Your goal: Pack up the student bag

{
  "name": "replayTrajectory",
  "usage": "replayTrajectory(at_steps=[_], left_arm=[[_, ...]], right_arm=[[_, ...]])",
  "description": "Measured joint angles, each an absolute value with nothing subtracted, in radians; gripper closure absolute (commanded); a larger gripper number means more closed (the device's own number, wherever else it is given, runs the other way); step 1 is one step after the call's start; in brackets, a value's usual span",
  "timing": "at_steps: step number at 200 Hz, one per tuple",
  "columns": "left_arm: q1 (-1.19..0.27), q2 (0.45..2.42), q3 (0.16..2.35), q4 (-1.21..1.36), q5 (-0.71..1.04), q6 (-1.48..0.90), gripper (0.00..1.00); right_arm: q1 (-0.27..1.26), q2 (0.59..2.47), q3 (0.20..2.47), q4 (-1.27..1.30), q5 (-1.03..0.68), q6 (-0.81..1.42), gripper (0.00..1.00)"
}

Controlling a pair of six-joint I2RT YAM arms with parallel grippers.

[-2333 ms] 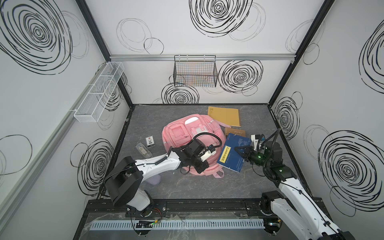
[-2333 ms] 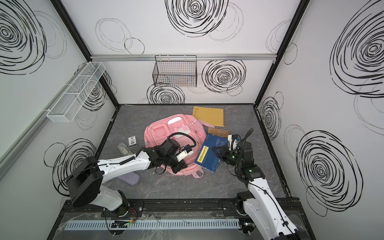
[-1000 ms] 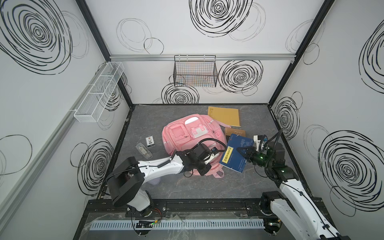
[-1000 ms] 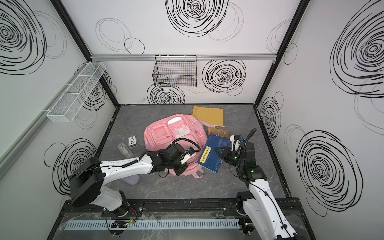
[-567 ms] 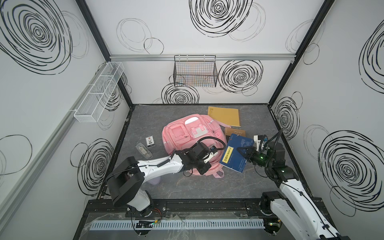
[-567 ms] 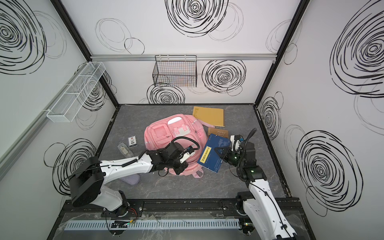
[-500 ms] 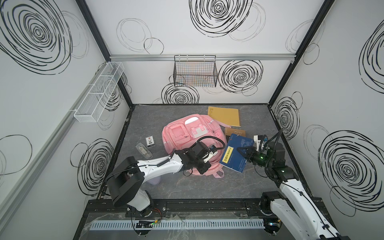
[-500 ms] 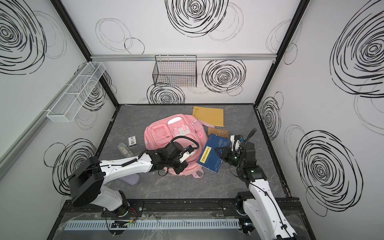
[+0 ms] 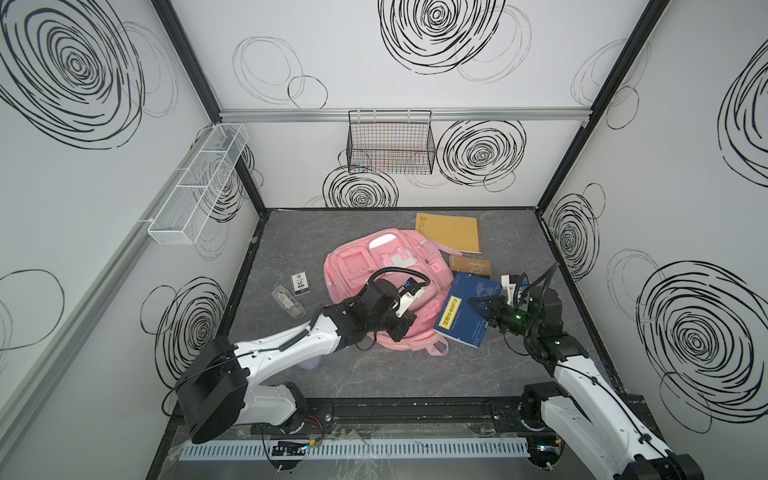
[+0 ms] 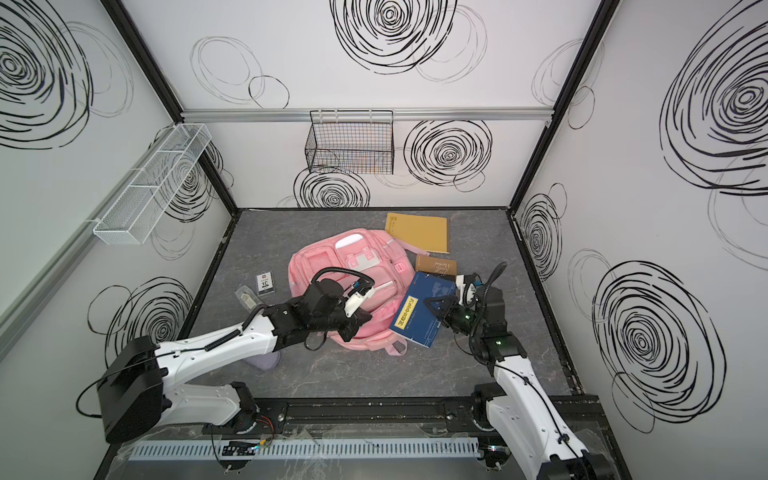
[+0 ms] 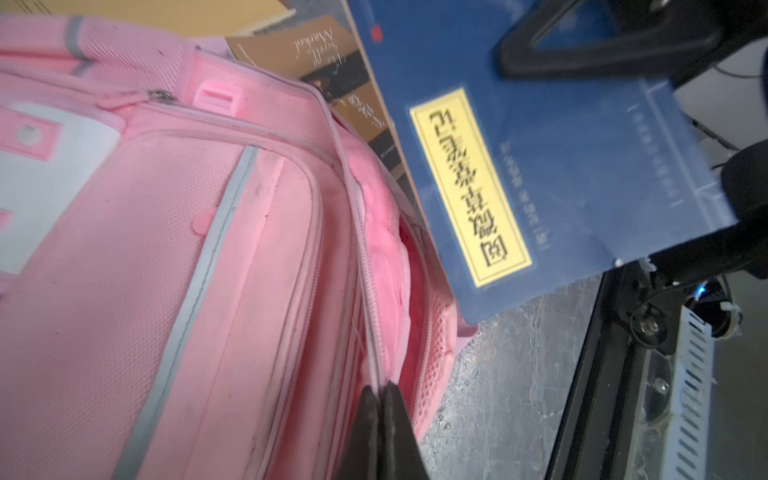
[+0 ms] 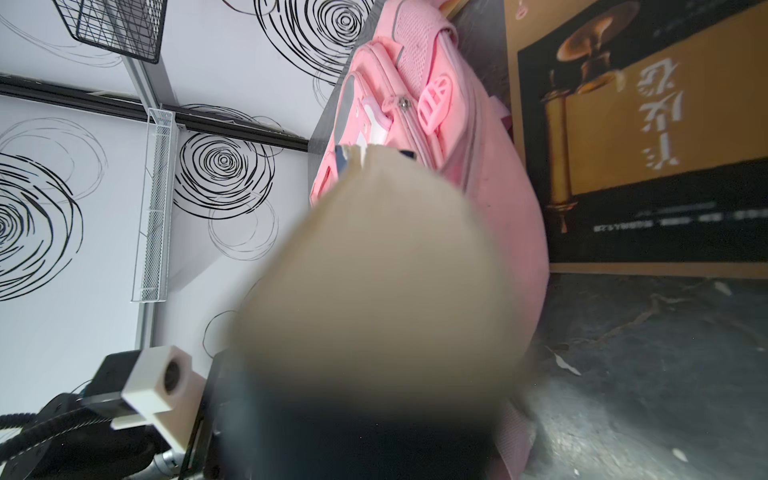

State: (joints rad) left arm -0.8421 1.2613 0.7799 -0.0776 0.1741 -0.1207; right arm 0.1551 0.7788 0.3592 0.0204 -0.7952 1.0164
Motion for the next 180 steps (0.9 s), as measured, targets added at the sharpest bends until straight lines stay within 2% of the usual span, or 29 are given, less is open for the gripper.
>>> replayTrajectory(at_steps=[40,86,105,145,180], left_arm=[[-0.862,1.126,0.779,-0.035,0.019,-0.112,1.0],[-0.912,1.095,0.769,0.035,-0.165,-0.086,1.0],[-0.92,1.096,0.759,0.081,-0.226,-0.094,1.0],[-0.947,1.093,0.728,0.222,-0.33,-0.117,1.0],[-1.004,1.098,0.704,0.287,-0.388,-0.116,1.0]], right_arm=[[0.3,0.876,0.319,0.265,-0.744,1.194,1.0],[0.366,0.982,0.24,0.469,-0.65,1.356,1.0],[0.373,0.931,0.232,0.476,-0.607,1.385,1.0],[0.382,0.695,0.099,0.466,-0.505,1.472,1.0],[0.399,0.687,0.059,0.457,-0.459,1.52,1.0]])
